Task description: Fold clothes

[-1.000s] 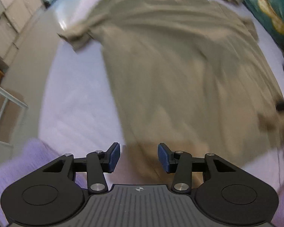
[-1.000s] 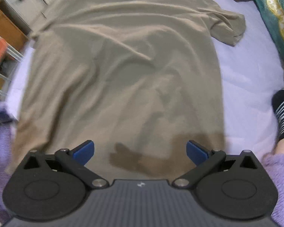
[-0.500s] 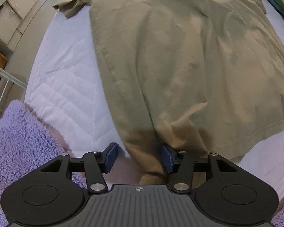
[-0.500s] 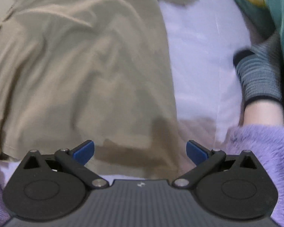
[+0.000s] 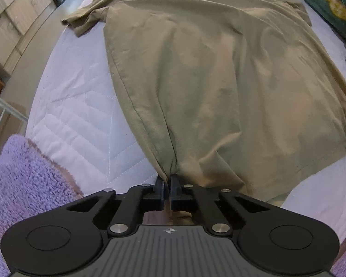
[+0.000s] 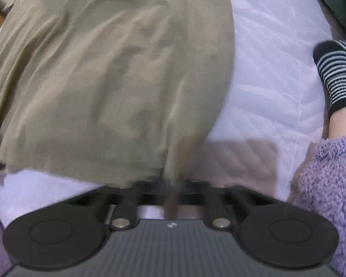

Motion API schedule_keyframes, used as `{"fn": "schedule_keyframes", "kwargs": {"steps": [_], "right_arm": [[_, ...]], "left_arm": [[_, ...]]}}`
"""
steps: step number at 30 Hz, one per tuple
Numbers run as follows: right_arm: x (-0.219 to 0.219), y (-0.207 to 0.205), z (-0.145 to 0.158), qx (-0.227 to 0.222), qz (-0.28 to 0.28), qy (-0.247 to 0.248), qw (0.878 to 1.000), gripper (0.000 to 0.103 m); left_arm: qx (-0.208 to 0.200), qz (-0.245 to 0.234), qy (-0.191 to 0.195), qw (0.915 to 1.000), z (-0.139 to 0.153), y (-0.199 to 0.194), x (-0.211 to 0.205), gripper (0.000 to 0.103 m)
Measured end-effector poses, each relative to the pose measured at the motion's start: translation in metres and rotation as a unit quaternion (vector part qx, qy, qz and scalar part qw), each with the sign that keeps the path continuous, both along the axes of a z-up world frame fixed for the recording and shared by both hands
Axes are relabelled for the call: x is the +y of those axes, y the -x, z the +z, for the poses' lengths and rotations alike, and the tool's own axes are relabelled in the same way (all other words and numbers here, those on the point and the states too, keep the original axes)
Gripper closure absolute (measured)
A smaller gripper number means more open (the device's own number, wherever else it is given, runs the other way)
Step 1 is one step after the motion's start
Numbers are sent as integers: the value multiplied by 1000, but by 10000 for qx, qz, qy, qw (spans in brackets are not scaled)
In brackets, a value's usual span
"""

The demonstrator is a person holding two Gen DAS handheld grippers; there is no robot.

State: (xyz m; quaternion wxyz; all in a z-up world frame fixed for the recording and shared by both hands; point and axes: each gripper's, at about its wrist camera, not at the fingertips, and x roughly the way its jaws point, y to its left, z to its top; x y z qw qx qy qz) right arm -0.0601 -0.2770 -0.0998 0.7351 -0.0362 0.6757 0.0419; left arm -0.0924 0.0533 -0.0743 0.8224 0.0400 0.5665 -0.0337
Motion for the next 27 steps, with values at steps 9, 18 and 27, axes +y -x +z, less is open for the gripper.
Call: {"fn": "schedule_keyframes", "kwargs": {"steps": [9, 18, 27], "right_arm": [[-12, 5, 16, 578, 313, 702, 9954, 97], [-6, 3, -9, 1654, 915, 557, 9804, 45], [-16, -83, 115, -1514, -14, -661, 9863, 12]], "left_arm": [[269, -423, -547, 9972, 12, 1, 21, 99], [689, -695, -566, 9936, 37, -6, 44, 91], [-1185, 29, -502, 9917, 116, -51, 46, 85]]}}
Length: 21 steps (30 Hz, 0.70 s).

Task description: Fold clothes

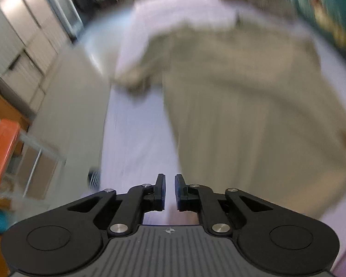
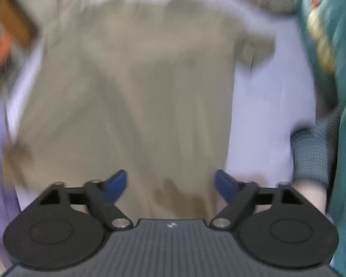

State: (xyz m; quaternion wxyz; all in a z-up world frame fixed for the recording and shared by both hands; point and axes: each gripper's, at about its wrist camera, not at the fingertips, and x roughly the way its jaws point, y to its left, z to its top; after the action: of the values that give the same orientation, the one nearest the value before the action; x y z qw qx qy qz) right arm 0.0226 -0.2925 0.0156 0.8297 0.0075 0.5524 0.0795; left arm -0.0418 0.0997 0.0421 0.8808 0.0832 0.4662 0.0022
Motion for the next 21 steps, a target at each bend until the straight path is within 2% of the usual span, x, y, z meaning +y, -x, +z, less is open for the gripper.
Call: {"fn": "schedule_keyframes", "kwargs": {"steps": [2, 3, 4, 6, 7, 8, 10, 11, 12, 13, 14, 16, 17, 19, 21], "right_arm": [[-11, -21, 5, -714, -520, -479, 9949, 10], [-15, -28, 3, -934, -760, -689, 9903, 10], [-19, -35, -4, -1037, -922, -889, 9863, 10], [-24, -47, -28, -956, -1056, -1222, 9822, 10], [-24, -56, -46, -867, -1033, -1243, 9830, 12], [-20, -60, -62, -831, -944, -1148, 9854, 13], [6, -50, -83, -704, -568, -680, 9936, 16], [17, -50, -98, -452, -427, -298, 9976, 17], [23, -55, -116, -119, -384, 109, 9991, 17], [23, -56, -125, 33, -366, 293, 9989, 9], [15, -53, -125, -4, -375, 246, 9990, 10], [1, -52, -117, 269, -561, 405, 9972, 12], [-4, -51, -108, 413, -636, 491, 9959, 12], [-10, -39, -88, 529, -503, 546, 9958, 11], [-11, -24, -73, 865, -254, 451, 9949, 11]], "left_arm": [[-464, 53, 6, 9989, 0, -19, -16, 73], [-584, 59, 37, 9983, -5, -29, -24, 64], [-678, 60, 75, 9977, -11, -38, -33, 63], [-715, 14, 206, 9972, -34, -57, -49, 63], [-554, 71, 261, 9981, -51, -66, -54, 63], [-354, 147, 313, 9988, -68, -74, -59, 62], [101, 308, 50, 9995, -106, -82, -63, 61], [245, 348, -166, 9990, -125, -84, -60, 57], [76, 326, -206, 9992, -130, -79, -54, 41], [79, 348, -267, 9990, -128, -76, -49, 34], [139, 383, -343, 9986, -124, -73, -45, 35], [243, 435, -597, 9970, -111, -66, -36, 42], [234, 382, -646, 9969, -104, -61, -29, 42], [300, 241, -465, 9982, -87, -49, -19, 42], [540, 158, -73, 9984, -75, -25, -9, 41]]}}
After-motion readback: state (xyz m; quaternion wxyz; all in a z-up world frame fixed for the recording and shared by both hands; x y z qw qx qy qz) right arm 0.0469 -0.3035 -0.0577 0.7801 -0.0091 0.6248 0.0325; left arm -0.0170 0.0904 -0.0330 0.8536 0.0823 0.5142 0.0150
